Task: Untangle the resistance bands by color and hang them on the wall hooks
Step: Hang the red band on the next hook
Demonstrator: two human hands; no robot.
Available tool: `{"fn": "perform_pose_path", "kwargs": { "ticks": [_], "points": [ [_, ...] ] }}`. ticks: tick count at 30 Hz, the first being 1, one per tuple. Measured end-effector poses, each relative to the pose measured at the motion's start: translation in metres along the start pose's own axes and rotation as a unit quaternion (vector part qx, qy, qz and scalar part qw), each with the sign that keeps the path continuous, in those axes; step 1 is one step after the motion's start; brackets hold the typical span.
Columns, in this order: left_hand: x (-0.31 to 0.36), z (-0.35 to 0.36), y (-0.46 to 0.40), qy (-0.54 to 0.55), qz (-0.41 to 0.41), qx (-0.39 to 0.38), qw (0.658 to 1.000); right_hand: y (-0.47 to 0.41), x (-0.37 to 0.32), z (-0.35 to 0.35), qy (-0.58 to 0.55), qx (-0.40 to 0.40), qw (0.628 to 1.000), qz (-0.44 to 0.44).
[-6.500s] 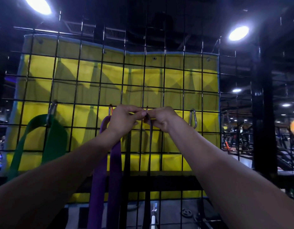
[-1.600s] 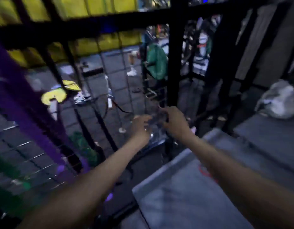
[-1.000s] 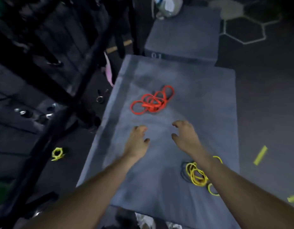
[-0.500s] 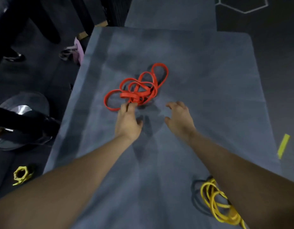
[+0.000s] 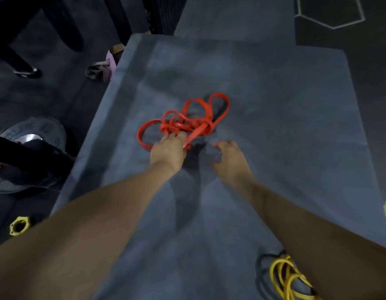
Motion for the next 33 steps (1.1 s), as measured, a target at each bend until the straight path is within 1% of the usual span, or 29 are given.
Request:
{"fn": "perform_pose_path", "kwargs": {
  "ticks": [3,6,8,11,15,17,20,22,24,26,28,29,30,32,33],
  "points": [
    [-0.001,-0.024,0.024,0.131,-0.003,-0.049,0.99,0.012,-0.019,-0.027,0.006,-0.018,1.0,-0.009],
    [-0.001,-0.076,0.038,0.224,-0.011,-0.057,0.973,0.016,-0.055,-0.062,0.016,-0.013,0.999,-0.034],
    [0.0,-0.122,0.049,0.268,-0.008,-0.068,0.961,0.018,-0.088,-0.088,0.011,-0.006,0.998,-0.061],
    [0.004,-0.2,0.073,0.313,0.024,-0.08,0.946,0.027,-0.142,-0.127,0.016,-0.006,0.996,-0.088],
    [0.001,-0.301,0.12,0.352,0.061,-0.105,0.928,0.047,-0.216,-0.175,0.02,-0.035,0.987,-0.156],
    [-0.004,-0.349,0.152,0.413,0.063,-0.107,0.902,0.062,-0.252,-0.197,0.023,-0.05,0.981,-0.186],
    [-0.014,-0.412,0.199,0.51,0.057,-0.106,0.852,0.087,-0.309,-0.228,0.005,-0.063,0.966,-0.25],
    [-0.02,-0.445,0.227,0.537,0.054,-0.101,0.836,0.1,-0.341,-0.244,0.003,-0.082,0.958,-0.276],
    [-0.026,-0.474,0.25,0.563,0.049,-0.07,0.822,0.113,-0.373,-0.263,0.004,-0.087,0.951,-0.295],
    [-0.036,-0.496,0.271,0.608,0.015,-0.027,0.793,0.128,-0.406,-0.28,-0.035,-0.077,0.945,-0.317],
    [-0.044,-0.509,0.285,0.649,-0.038,0.008,0.76,0.142,-0.434,-0.295,-0.131,-0.065,0.936,-0.321],
    [-0.048,-0.516,0.294,0.651,-0.06,0.024,0.757,0.148,-0.446,-0.299,-0.185,-0.07,0.926,-0.32],
    [-0.052,-0.522,0.303,0.639,-0.076,0.043,0.764,0.155,-0.458,-0.303,-0.233,-0.088,0.916,-0.314],
    [-0.06,-0.536,0.32,0.595,-0.105,0.081,0.793,0.168,-0.482,-0.31,-0.278,-0.121,0.901,-0.309],
    [-0.065,-0.542,0.327,0.573,-0.124,0.092,0.805,0.171,-0.493,-0.314,-0.285,-0.118,0.898,-0.313]
  ]
}}
Point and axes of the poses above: each hand's wrist, its own y-axis away from the middle knuckle, its own z-axis out of the palm, x = y × z, the point moved 3 cm from there along -y, towards the middle knuckle, and after that the axes turned 11 degrees about -z, right-handed, at the moved point
